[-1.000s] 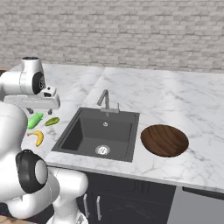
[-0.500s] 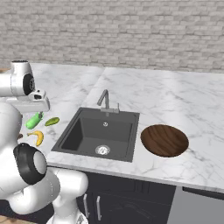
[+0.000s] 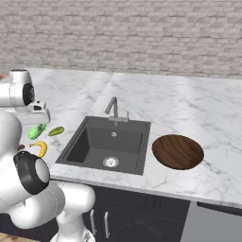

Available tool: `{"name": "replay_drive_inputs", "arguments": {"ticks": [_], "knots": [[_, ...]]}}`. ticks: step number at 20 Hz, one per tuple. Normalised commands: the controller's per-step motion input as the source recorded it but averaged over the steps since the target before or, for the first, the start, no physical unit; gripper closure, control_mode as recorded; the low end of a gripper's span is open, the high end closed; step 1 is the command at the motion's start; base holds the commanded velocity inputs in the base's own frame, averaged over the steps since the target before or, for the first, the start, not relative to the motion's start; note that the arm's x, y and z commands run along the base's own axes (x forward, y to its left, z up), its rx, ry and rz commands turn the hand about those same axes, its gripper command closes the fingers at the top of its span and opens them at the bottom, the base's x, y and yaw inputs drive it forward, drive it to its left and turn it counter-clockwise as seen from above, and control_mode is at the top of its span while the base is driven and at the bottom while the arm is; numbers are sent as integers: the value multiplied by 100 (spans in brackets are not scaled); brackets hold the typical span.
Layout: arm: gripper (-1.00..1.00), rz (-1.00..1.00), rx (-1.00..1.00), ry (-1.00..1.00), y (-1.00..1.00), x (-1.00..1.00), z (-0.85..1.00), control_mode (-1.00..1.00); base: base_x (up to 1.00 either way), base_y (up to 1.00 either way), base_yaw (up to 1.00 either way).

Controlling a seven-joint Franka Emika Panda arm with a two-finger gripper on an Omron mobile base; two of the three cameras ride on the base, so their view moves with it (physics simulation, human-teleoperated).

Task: There is a mixed pile of frozen fruits and vegetables on the counter. Locate all the frozen vegetables and place the items in a bowl on the counter. Take all the frozen fruits and defrost them in a running sink.

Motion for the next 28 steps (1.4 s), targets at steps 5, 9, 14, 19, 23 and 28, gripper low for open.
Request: {"name": "replay_drive_inputs", "arguments": {"ticks": [5, 9, 14, 19, 23, 28], "knots": [[-100, -11, 1, 0, 17, -34, -17, -100, 0, 0, 0], [-100, -11, 2, 4, 14, -28, -15, -100, 0, 0, 0], [-100, -2, 2, 6, 10, -2, -16, -100, 0, 0, 0], [-100, -6, -3, 1, 27, 14, -7, -100, 0, 0, 0], [-100, -6, -4, 2, 22, 10, -7, -100, 0, 0, 0], [-100, -12, -2, 2, 20, 1, -16, -100, 0, 0, 0]]}}
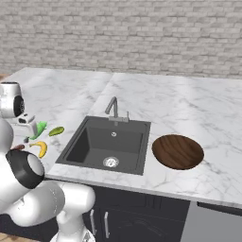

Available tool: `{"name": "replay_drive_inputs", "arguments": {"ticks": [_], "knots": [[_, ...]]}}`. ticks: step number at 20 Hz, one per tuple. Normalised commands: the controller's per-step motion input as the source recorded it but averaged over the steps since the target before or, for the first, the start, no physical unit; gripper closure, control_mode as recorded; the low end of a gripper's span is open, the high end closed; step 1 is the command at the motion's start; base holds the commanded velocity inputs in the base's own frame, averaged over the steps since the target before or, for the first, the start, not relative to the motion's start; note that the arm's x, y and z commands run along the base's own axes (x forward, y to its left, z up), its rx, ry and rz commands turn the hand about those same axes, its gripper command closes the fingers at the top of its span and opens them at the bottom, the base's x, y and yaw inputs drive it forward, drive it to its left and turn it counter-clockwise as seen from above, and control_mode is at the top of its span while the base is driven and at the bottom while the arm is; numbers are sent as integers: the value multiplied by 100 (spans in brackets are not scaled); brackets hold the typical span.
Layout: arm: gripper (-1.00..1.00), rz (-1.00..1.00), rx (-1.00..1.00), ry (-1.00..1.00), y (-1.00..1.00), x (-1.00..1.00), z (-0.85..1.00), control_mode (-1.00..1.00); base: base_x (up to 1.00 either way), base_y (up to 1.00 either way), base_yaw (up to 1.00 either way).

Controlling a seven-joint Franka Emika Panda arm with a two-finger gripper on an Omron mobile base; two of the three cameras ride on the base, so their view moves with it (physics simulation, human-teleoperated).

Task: There is a mixed pile of frozen fruits and vegetables on the counter. Locate all the frozen vegetables and place the items in a bowl on the counter. Take all the frozen fruits and defrost them in a running sink.

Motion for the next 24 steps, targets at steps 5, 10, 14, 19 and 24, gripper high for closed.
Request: {"name": "replay_drive_inputs", "arguments": {"ticks": [5, 10, 14, 19, 24], "knots": [[-100, -11, 0, 0, 21, 1, -16, -100, 0, 0, 0], [-100, -13, -2, -1, 24, 5, -20, -100, 0, 0, 0], [-100, -10, -6, -3, 34, 24, -13, -100, 0, 0, 0], [-100, -6, -7, -4, 29, 31, -14, -100, 0, 0, 0], [-100, -6, -6, -2, 25, 28, -20, -100, 0, 0, 0]]}}
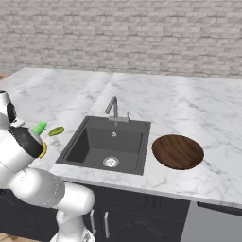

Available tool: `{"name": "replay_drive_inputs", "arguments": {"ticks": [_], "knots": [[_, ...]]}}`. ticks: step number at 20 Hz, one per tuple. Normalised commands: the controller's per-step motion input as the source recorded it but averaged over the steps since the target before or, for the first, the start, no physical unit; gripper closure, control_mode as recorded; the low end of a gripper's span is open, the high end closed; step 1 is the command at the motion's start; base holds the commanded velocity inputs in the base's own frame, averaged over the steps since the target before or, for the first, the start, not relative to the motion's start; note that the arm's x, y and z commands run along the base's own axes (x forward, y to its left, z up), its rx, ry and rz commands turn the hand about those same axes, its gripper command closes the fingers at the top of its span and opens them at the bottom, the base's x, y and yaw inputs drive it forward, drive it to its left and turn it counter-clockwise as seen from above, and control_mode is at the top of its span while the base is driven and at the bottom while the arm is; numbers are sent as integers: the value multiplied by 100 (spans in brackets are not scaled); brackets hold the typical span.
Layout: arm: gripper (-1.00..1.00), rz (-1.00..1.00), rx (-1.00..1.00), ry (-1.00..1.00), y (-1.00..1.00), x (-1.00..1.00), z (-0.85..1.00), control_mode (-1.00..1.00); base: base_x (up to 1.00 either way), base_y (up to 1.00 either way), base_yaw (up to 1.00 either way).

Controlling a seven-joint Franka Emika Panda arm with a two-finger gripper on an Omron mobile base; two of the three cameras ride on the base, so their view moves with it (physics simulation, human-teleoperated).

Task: There is a mixed pile of frozen fruits and vegetables on the counter. Locate all the frozen vegetables and place the items in a bowl on the counter. Take all the frozen fruits and defrost them in a running sink.

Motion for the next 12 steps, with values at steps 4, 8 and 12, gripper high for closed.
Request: {"name": "replay_drive_inputs", "arguments": {"ticks": [4, 8, 12], "knots": [[-100, -7, -5, -1, 29, 29, -19, -100, 0, 0, 0], [-100, -6, -3, 0, 25, 17, -22, -100, 0, 0, 0], [-100, -5, -2, 0, 12, 6, -30, -100, 0, 0, 0]]}}
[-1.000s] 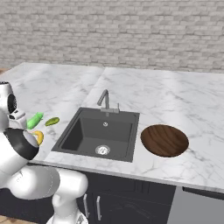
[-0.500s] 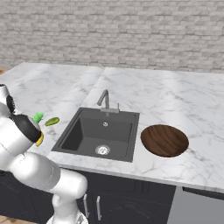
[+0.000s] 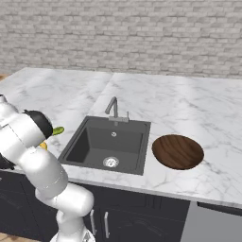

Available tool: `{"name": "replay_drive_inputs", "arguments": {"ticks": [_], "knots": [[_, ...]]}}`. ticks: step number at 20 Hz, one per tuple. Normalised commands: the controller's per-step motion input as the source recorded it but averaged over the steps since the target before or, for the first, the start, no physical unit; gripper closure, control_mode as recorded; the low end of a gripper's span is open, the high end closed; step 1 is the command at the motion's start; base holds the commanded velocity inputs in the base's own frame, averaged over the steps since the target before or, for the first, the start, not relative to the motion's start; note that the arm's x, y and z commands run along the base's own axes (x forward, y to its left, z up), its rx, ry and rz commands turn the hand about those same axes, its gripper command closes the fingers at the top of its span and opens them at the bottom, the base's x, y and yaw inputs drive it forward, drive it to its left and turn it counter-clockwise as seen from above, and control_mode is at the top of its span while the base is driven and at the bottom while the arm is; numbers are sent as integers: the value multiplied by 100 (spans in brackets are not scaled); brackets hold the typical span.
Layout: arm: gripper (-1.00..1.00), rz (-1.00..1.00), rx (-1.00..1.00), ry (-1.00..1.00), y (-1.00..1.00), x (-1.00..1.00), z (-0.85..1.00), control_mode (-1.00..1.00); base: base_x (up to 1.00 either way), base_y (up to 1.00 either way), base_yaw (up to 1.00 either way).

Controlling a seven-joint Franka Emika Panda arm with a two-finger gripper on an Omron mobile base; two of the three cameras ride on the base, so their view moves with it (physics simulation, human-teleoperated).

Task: There is a mixed pile of frozen fruits and vegetables on the counter. Locate all the frozen vegetables and place the items in a bowl on the counter. Take all the frozen fruits and defrost them in a running sink.

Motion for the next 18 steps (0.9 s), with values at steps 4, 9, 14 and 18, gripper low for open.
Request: {"name": "replay_drive_inputs", "arguments": {"ticks": [4, 9, 14, 18], "knots": [[-100, -6, 0, 0, 7, 3, -31, -100, 0, 0, 0], [-100, -2, -2, 0, 9, 14, -17, -100, 0, 0, 0], [-100, 0, -5, 0, 13, 19, -10, -100, 0, 0, 0], [-100, 0, 0, 0, 9, 8, -23, -100, 0, 0, 0]]}}
